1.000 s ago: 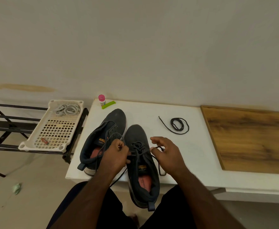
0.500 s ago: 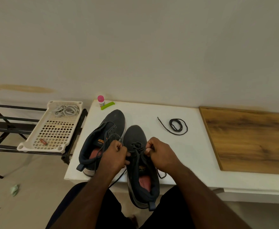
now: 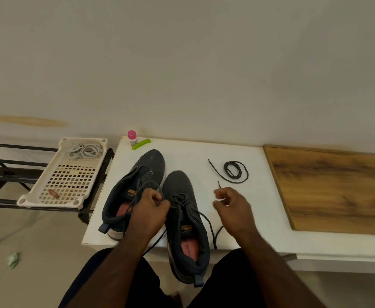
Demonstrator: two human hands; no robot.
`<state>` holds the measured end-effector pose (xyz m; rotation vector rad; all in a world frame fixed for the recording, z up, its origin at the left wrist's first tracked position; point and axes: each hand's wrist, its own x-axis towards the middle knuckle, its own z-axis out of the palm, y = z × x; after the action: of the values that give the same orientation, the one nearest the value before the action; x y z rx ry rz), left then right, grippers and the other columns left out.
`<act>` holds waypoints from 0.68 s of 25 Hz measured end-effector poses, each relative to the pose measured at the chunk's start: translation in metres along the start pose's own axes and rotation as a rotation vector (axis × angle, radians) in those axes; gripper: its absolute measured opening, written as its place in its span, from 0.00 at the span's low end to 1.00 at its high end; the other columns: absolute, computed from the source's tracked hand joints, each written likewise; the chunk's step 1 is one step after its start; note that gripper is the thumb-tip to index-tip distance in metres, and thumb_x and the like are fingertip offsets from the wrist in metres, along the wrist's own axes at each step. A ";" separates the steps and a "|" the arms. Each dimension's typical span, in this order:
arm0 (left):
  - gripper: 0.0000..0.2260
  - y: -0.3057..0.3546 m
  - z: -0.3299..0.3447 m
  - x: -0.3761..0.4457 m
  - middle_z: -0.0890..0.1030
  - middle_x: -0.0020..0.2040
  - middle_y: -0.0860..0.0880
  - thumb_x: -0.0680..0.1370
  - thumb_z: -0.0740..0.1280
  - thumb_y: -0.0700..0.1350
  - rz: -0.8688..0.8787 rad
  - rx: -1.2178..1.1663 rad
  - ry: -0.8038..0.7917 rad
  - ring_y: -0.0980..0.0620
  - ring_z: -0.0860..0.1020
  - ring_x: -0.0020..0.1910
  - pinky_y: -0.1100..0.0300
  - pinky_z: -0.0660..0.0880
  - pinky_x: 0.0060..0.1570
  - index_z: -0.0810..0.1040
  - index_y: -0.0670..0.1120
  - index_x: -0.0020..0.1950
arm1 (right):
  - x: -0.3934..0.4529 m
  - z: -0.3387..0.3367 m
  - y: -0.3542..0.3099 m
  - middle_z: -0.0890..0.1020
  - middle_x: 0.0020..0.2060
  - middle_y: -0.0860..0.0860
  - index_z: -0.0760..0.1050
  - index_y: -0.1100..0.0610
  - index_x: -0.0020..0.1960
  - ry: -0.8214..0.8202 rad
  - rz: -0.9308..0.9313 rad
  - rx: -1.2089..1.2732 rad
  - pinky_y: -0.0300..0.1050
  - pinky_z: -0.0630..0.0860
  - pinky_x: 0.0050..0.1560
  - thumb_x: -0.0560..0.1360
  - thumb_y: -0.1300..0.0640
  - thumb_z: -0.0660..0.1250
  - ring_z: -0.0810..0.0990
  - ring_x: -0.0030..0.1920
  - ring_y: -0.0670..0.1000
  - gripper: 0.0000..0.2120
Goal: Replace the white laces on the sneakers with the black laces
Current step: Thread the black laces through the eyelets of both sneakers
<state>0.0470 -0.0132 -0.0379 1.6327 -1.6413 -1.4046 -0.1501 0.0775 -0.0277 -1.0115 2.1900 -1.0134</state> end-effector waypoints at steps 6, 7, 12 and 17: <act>0.06 0.001 -0.001 -0.003 0.81 0.38 0.45 0.77 0.69 0.44 0.062 0.077 0.022 0.47 0.81 0.38 0.51 0.79 0.42 0.71 0.49 0.47 | -0.028 0.029 -0.014 0.74 0.52 0.42 0.73 0.44 0.58 -0.279 -0.037 -0.023 0.32 0.71 0.44 0.68 0.55 0.75 0.76 0.49 0.41 0.21; 0.06 0.001 -0.001 -0.003 0.82 0.39 0.45 0.77 0.69 0.44 0.043 0.059 0.020 0.48 0.81 0.38 0.50 0.80 0.43 0.72 0.49 0.48 | -0.030 0.031 -0.012 0.73 0.52 0.42 0.72 0.43 0.58 -0.235 -0.048 -0.041 0.31 0.70 0.45 0.68 0.53 0.75 0.75 0.51 0.41 0.22; 0.08 0.008 0.000 -0.005 0.83 0.46 0.42 0.78 0.69 0.38 -0.063 -0.268 0.029 0.51 0.82 0.37 0.59 0.77 0.35 0.71 0.46 0.52 | -0.039 0.037 -0.005 0.71 0.53 0.39 0.68 0.40 0.57 -0.163 -0.124 -0.062 0.31 0.70 0.48 0.70 0.52 0.73 0.72 0.55 0.40 0.21; 0.09 0.015 0.001 -0.008 0.84 0.46 0.42 0.77 0.69 0.37 -0.005 -0.362 0.021 0.50 0.83 0.40 0.57 0.78 0.38 0.71 0.45 0.51 | -0.037 0.040 -0.004 0.74 0.49 0.41 0.69 0.42 0.54 -0.116 -0.135 -0.127 0.33 0.72 0.45 0.73 0.53 0.69 0.74 0.49 0.41 0.13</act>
<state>0.0411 -0.0083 -0.0222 1.4370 -1.2790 -1.5729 -0.0988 0.0886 -0.0427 -1.2580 2.1362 -0.8594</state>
